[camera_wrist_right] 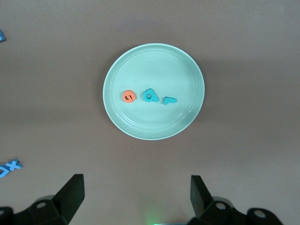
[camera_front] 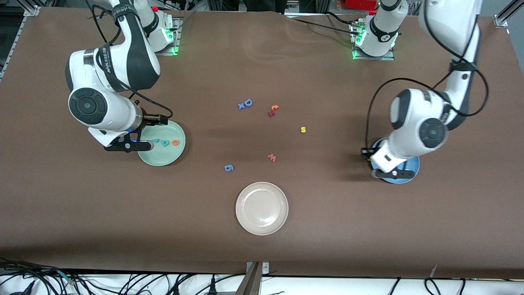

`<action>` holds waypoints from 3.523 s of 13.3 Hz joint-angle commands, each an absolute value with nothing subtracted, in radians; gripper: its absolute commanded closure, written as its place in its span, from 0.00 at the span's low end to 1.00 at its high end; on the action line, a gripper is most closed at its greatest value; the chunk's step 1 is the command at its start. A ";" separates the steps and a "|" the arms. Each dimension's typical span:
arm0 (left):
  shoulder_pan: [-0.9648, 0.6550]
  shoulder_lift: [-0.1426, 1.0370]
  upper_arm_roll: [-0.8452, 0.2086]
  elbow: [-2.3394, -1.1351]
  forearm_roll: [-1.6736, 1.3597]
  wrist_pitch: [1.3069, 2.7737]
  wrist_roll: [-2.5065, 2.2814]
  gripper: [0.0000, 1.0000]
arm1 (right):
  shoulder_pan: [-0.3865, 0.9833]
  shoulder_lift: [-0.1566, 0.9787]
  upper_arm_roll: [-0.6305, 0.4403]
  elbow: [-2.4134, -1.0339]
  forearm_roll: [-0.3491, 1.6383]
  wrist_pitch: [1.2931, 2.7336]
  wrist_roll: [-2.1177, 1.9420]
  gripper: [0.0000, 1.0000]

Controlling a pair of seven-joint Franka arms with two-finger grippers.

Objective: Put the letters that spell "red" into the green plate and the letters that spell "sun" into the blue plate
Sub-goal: 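Carry the yellow letter onto the blue plate and open the left gripper, then grasp the yellow s letter with the left gripper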

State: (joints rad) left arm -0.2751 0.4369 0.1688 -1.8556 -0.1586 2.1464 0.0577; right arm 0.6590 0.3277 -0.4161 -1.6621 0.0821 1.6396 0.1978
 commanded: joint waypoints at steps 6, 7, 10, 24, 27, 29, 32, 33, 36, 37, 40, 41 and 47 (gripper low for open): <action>-0.081 0.498 0.152 -1.890 -0.026 2.273 0.469 0.92 | 0.658 0.247 -0.435 -1.651 0.075 1.673 0.196 0.00; -0.068 0.521 0.152 -1.890 -0.026 2.307 0.501 0.92 | 0.658 0.220 -0.460 -1.641 0.075 1.695 0.195 0.00; -0.048 0.566 0.150 -1.890 -0.031 2.361 0.526 0.87 | 0.657 0.218 -0.521 -1.589 0.084 1.675 0.186 0.00; -0.268 0.410 0.097 -1.911 -0.106 2.117 0.084 0.22 | 0.621 0.245 -0.534 -1.598 0.106 1.651 0.158 0.00; -0.372 0.410 0.097 -1.933 -0.213 2.117 -0.015 0.21 | 0.624 0.252 -0.534 -1.598 0.106 1.652 0.158 0.00; -0.446 0.428 0.097 -1.933 -0.279 2.128 -0.122 0.21 | 0.627 0.252 -0.532 -1.598 0.106 1.641 0.156 0.00; -0.572 0.465 0.097 -1.934 -0.282 2.204 -0.299 0.22 | 0.635 0.252 -0.529 -1.598 0.106 1.611 0.156 0.00; -0.604 0.471 0.097 -1.942 -0.281 2.233 -0.345 0.22 | 0.635 0.253 -0.529 -1.598 0.106 1.614 0.156 0.00; -0.633 0.445 0.097 -2.035 -0.270 2.356 -0.348 0.21 | 0.644 0.265 -0.522 -1.598 0.106 1.618 0.160 0.00; -0.658 0.445 0.097 -2.066 -0.270 2.405 -0.348 0.21 | 0.649 0.271 -0.519 -1.598 0.106 1.615 0.161 0.00; -0.683 0.448 0.097 -2.127 -0.270 2.508 -0.356 0.22 | 0.649 0.261 -0.518 -1.594 0.106 1.611 0.156 0.00; -0.686 0.446 0.097 -2.132 -0.270 2.511 -0.368 0.22 | 0.649 0.247 -0.518 -1.592 0.104 1.626 0.160 0.00; -0.724 0.454 0.080 -2.129 -0.270 2.513 -0.505 0.26 | 0.644 0.265 -0.522 -1.454 0.083 1.640 0.156 0.00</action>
State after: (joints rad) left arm -0.7084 0.4709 0.0770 -2.1094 -0.2558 2.4983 -0.4798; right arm 0.6495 0.2558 -0.5163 -1.4914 0.0848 1.6607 0.1742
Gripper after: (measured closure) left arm 0.256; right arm 0.000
